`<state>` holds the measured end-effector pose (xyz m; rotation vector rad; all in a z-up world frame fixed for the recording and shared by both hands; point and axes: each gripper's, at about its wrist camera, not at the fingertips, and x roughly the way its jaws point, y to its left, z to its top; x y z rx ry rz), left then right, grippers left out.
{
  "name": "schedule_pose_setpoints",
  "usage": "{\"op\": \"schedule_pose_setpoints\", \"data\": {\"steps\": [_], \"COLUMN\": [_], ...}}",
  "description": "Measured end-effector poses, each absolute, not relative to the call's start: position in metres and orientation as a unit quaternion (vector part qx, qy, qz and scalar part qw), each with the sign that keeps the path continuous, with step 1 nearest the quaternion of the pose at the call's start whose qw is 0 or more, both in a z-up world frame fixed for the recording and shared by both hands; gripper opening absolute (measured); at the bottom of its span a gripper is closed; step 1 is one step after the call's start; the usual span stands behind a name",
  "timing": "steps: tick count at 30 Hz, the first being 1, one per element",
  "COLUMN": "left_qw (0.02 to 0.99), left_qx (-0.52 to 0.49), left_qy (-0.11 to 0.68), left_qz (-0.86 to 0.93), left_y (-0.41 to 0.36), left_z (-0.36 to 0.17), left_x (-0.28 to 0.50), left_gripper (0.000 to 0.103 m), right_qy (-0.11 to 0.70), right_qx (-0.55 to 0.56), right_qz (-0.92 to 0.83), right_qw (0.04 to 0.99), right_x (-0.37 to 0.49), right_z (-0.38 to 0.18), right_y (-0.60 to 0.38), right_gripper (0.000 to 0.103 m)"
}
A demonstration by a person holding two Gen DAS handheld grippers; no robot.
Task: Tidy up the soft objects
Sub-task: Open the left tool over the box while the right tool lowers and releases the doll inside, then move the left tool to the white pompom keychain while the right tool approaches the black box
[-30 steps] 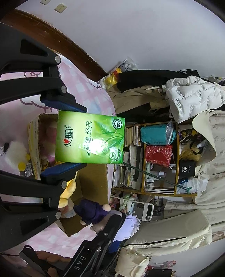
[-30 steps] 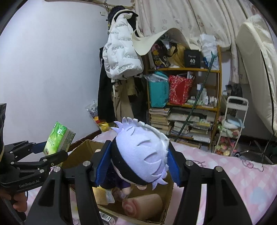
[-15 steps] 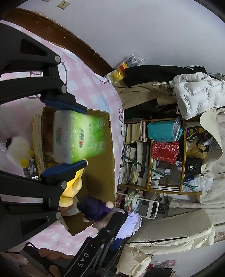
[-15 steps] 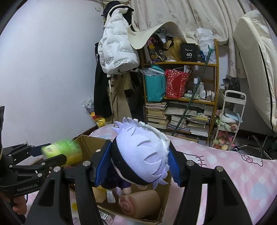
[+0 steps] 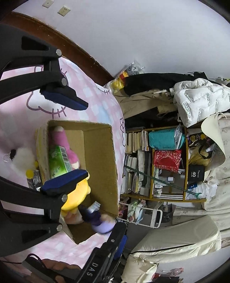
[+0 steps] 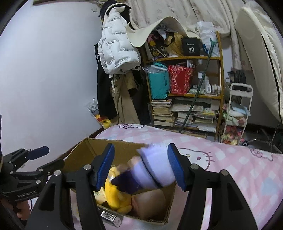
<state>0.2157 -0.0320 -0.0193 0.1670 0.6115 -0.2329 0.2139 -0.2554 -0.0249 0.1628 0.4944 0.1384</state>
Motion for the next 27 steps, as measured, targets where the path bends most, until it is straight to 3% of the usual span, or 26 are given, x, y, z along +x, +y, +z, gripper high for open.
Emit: {"op": "schedule_pose_setpoints", "data": {"steps": [9,13,19,22,27], "left_qw": [0.943,0.942,0.938,0.939,0.933], "left_qx": [0.08,0.077,0.077,0.077,0.075], "left_qy": [0.305,0.308,0.322,0.321,0.339], "left_qz": [-0.105,-0.106,-0.102,-0.093,-0.095], "left_y": [-0.025,-0.021,-0.015,-0.012,-0.006], "left_z": [-0.017,-0.013,-0.011,-0.011,-0.013], "left_x": [0.203,0.197,0.19,0.185,0.181], "left_gripper": [0.084,0.084,0.09,0.093,0.093], "right_qy": [0.259,0.262,0.276,0.284,0.292], "right_qx": [0.077,0.077,0.059,0.055,0.043], "right_qz": [0.077,0.081,0.09,0.096,0.107], "right_qw": [0.96,0.959,0.955,0.952,0.95], "right_x": [0.201,0.192,0.179,0.175,0.169], "right_z": [-0.026,-0.025,-0.027,-0.029,-0.031], "right_y": [-0.25,-0.245,-0.231,-0.225,-0.216], "right_gripper": [0.074,0.089,0.091,0.101,0.102]}}
